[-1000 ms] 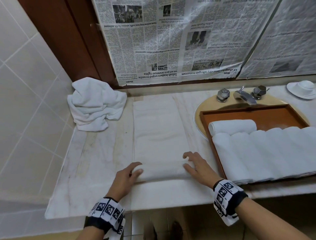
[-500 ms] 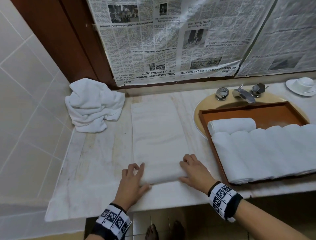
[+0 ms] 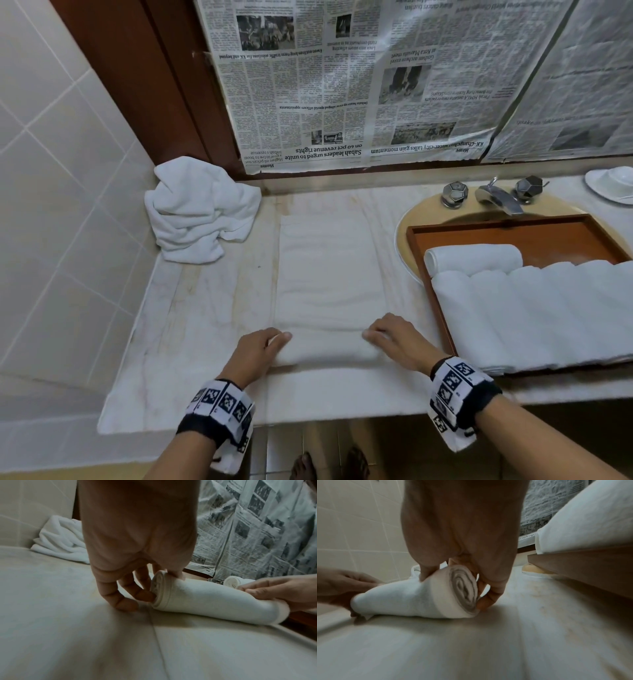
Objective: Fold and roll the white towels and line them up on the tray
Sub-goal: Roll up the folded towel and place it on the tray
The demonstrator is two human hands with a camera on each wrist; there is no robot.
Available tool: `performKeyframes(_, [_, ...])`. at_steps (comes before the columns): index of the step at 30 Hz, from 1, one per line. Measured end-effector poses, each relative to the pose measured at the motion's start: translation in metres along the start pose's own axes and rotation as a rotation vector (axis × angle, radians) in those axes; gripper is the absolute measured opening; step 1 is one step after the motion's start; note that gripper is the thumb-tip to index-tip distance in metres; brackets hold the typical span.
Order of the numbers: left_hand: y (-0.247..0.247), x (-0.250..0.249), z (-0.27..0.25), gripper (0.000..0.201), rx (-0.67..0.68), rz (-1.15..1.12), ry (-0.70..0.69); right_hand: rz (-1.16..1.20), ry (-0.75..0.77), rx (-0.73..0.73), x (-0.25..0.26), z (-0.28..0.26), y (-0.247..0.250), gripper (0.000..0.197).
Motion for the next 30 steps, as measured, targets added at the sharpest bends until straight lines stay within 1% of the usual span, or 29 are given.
performKeyframes(2, [0.001, -0.001, 0.006, 0.046, -0.039, 0.004, 0.058, -0.047, -0.017, -0.072, -0.001, 0.007, 0.001, 0.037])
performKeyframes(3, [0.002, -0.004, 0.007, 0.046, -0.081, 0.040, 0.074, -0.095, -0.023, -0.095, 0.000, 0.010, 0.001, 0.038])
performKeyframes(5, [0.009, -0.011, 0.007, 0.035, -0.202, 0.117, 0.079, -0.179, -0.034, -0.119, 0.001, 0.015, 0.000, 0.043])
performKeyframes(6, [0.011, -0.017, 0.003, 0.030, -0.263, 0.136, 0.061, -0.202, -0.043, -0.134, 0.002, 0.017, 0.001, 0.044])
performKeyframes(7, [0.010, -0.021, 0.000, 0.031, -0.297, 0.139, 0.025, -0.212, -0.056, -0.147, 0.002, 0.020, 0.002, 0.045])
performKeyframes(8, [0.006, -0.027, -0.004, 0.037, -0.302, 0.147, -0.038, -0.203, -0.068, -0.161, 0.002, 0.023, 0.003, 0.044])
performKeyframes(10, [-0.009, -0.037, -0.012, 0.054, -0.234, 0.207, -0.175, -0.192, -0.111, -0.159, 0.002, 0.026, 0.003, 0.041])
performKeyframes(11, [-0.017, -0.037, -0.015, 0.062, -0.196, 0.236, -0.207, -0.235, -0.116, -0.157, 0.003, 0.028, 0.001, 0.037])
performKeyframes(12, [-0.023, -0.036, -0.016, 0.066, -0.169, 0.253, -0.211, -0.291, -0.076, -0.175, 0.008, 0.027, 0.000, 0.030])
performKeyframes(14, [-0.023, -0.030, -0.012, 0.066, -0.146, 0.249, -0.174, -0.457, 0.026, -0.297, 0.023, 0.021, 0.002, 0.005])
performKeyframes(15, [-0.020, -0.027, -0.006, 0.063, -0.126, 0.231, -0.150, -0.517, 0.041, -0.335, 0.029, 0.016, 0.001, 0.017])
performKeyframes(16, [-0.017, -0.025, 0.001, 0.063, -0.091, 0.211, -0.134, -0.523, 0.087, -0.417, 0.034, 0.010, 0.000, 0.021])
performKeyframes(18, [-0.012, -0.023, 0.012, 0.075, -0.004, 0.134, -0.126, -0.515, 0.241, -0.496, 0.047, -0.004, -0.011, 0.010])
performKeyframes(19, [-0.008, -0.023, 0.016, 0.079, 0.021, 0.077, -0.118, -0.516, 0.272, -0.457, 0.049, -0.010, -0.019, 0.022])
performKeyframes(20, [-0.006, -0.023, 0.020, 0.078, 0.037, 0.013, -0.101, -0.536, 0.309, -0.426, 0.049, -0.014, -0.028, 0.038])
performKeyframes(21, [-0.004, -0.021, 0.023, 0.072, 0.045, -0.038, -0.075, -0.563, 0.286, -0.382, 0.044, -0.015, -0.034, 0.052])
performKeyframes(22, [-0.005, -0.022, 0.026, 0.065, 0.051, -0.051, -0.058, -0.586, 0.295, -0.391, 0.041, -0.014, -0.037, 0.058])
performKeyframes(24, [-0.010, -0.020, 0.028, 0.052, 0.041, 0.023, -0.055, -0.556, 0.247, -0.345, 0.034, -0.006, -0.033, 0.055])
performKeyframes(25, [-0.013, -0.020, 0.028, 0.045, 0.005, 0.103, -0.077, -0.528, 0.210, -0.283, 0.034, -0.001, -0.029, 0.055])
performKeyframes(26, [-0.013, -0.023, 0.024, 0.036, -0.063, 0.222, -0.121, -0.507, 0.195, -0.229, 0.034, 0.004, -0.027, 0.059])
performKeyframes(27, [-0.013, -0.028, 0.018, 0.032, -0.148, 0.340, -0.167, -0.499, 0.178, -0.162, 0.035, 0.008, -0.024, 0.063])
performKeyframes(28, [-0.014, -0.032, 0.010, 0.036, -0.215, 0.412, -0.173, -0.488, 0.160, -0.091, 0.033, 0.012, -0.023, 0.063])
performKeyframes(29, [-0.016, -0.036, 0.001, 0.046, -0.259, 0.443, -0.171, -0.466, 0.133, -0.029, 0.031, 0.015, -0.020, 0.060])
performKeyframes(30, [-0.019, -0.040, -0.007, 0.054, -0.270, 0.457, -0.171, -0.447, 0.116, 0.030, 0.029, 0.018, -0.020, 0.057])
Point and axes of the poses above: each hand's wrist, its own z-axis towards the middle knuckle, its own y-axis out of the back of the hand, x = y × z, the point moved 7 cm from there along z, towards the middle knuckle, and after that the axes turned 4 degrees about -y, right-handed, at the moved point
